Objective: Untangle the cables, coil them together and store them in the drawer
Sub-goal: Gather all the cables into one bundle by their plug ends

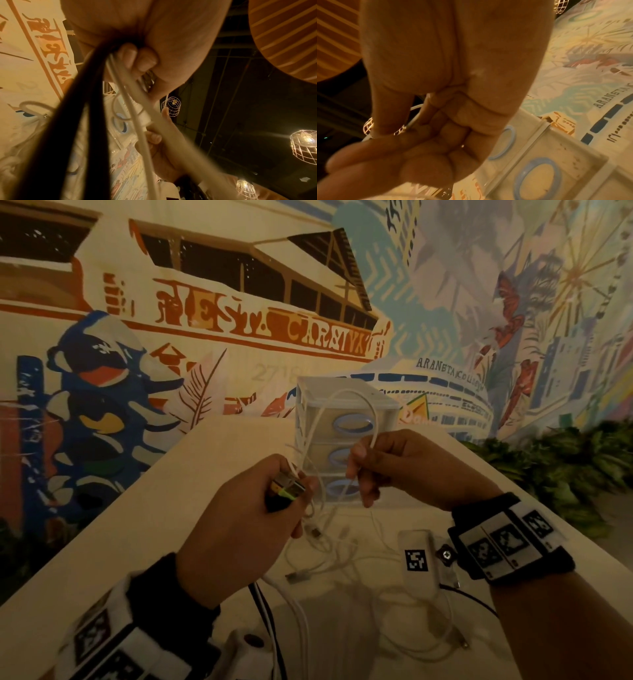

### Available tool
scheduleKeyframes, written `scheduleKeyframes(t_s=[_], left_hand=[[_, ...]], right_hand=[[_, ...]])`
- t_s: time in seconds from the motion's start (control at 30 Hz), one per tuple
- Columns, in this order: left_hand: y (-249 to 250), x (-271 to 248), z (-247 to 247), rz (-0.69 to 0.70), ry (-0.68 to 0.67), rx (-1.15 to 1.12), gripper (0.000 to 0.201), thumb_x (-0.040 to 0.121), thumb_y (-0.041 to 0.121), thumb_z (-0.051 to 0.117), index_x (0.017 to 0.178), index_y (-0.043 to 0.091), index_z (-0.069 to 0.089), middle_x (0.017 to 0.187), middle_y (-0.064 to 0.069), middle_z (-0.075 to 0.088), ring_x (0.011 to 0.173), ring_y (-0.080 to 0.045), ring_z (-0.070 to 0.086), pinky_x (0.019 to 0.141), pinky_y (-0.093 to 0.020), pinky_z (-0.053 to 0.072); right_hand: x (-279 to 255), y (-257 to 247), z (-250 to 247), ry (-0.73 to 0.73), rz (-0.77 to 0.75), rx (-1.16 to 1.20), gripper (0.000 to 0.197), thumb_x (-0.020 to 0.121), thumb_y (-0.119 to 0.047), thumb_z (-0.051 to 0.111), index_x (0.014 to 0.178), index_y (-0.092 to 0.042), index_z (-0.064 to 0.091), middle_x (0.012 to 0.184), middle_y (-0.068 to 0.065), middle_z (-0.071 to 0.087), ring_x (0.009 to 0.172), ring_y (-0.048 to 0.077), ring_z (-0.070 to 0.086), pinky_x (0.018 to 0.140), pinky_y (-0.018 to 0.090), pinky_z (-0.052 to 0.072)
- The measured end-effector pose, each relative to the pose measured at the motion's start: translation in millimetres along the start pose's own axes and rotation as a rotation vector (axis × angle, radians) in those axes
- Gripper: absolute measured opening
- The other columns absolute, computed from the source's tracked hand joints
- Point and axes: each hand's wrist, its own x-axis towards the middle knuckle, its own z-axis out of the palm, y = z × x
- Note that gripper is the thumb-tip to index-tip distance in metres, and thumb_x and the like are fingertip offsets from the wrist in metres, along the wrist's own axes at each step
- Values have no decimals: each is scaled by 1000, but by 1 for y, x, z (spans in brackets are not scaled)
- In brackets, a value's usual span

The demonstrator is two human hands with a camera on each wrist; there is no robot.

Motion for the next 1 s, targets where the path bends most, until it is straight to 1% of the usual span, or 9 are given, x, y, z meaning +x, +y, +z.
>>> scheduleKeyframes(t_s=[0.07, 0.23, 0.4, 0.53, 0.63, 0.73, 0.87, 0.93, 1.0], left_hand=[[1, 0, 1, 10, -6, 15, 23, 95, 40, 54, 85, 19, 57, 64, 3, 65, 52, -5, 54, 57, -13, 43], [1, -1, 2, 52, -58, 11, 12, 95, 38, 55, 91, 28, 61, 65, 6, 65, 57, -10, 61, 58, -19, 47], [2, -1, 2, 66, -123, -3, 19, 96, 36, 55, 92, 19, 61, 65, 4, 64, 56, -9, 59, 60, -16, 46], [4, -2, 3, 58, -79, -116, 21, 100, 28, 51, 89, 11, 54, 63, -4, 60, 48, -7, 50, 52, -18, 44], [8, -2, 2, 23, -75, -268, 22, 101, 26, 46, 91, 8, 52, 56, -4, 54, 40, -2, 40, 42, -15, 38], [10, -1, 2, 28, -75, -337, 23, 101, 28, 45, 92, 8, 52, 55, -2, 52, 40, -4, 41, 41, -17, 39], [9, -1, 1, 27, -60, -367, 25, 101, 29, 45, 92, 7, 51, 56, -3, 51, 40, -8, 38, 40, -16, 35], [6, -1, 0, 0, -40, -417, 23, 102, 29, 45, 92, 8, 51, 58, -6, 51, 40, -12, 37, 40, -16, 33], [6, 0, 0, -20, -38, -459, 23, 102, 28, 46, 92, 8, 50, 59, -9, 51, 38, -13, 34, 39, -18, 31]], right_hand=[[2, 0, 6, -52, -51, 60, 31, 96, -37, 54, 85, -17, 75, 73, 4, 72, 69, 21, 70, 67, 26, 52], [6, -4, 19, -83, -136, 101, 30, 96, -38, 52, 87, -21, 75, 75, 4, 73, 74, 20, 71, 72, 25, 52], [7, -6, 21, -32, -163, 3, 27, 100, -26, 49, 95, -10, 71, 79, 5, 73, 75, 16, 70, 76, 33, 55], [4, -7, 23, -73, -142, 42, 21, 97, -23, 63, 115, -12, 61, 82, 9, 72, 76, 26, 71, 73, 37, 54], [4, -5, 25, -127, -63, 35, 33, 87, -16, 76, 114, -17, 57, 85, 14, 71, 78, 34, 70, 76, 45, 55], [7, -1, 32, -228, -27, -123, 36, 86, -10, 79, 116, -12, 60, 94, 21, 73, 85, 41, 71, 83, 47, 60], [9, -1, 37, -237, -25, -321, 33, 90, -21, 76, 120, -17, 64, 84, 8, 74, 69, 19, 70, 72, 27, 58], [9, -3, 36, -204, -28, -362, 31, 90, -24, 76, 119, -18, 64, 79, 3, 72, 67, 13, 68, 69, 24, 56], [8, -3, 34, -185, -37, -377, 28, 90, -26, 75, 115, -19, 64, 76, -1, 69, 66, 11, 67, 69, 26, 57]])
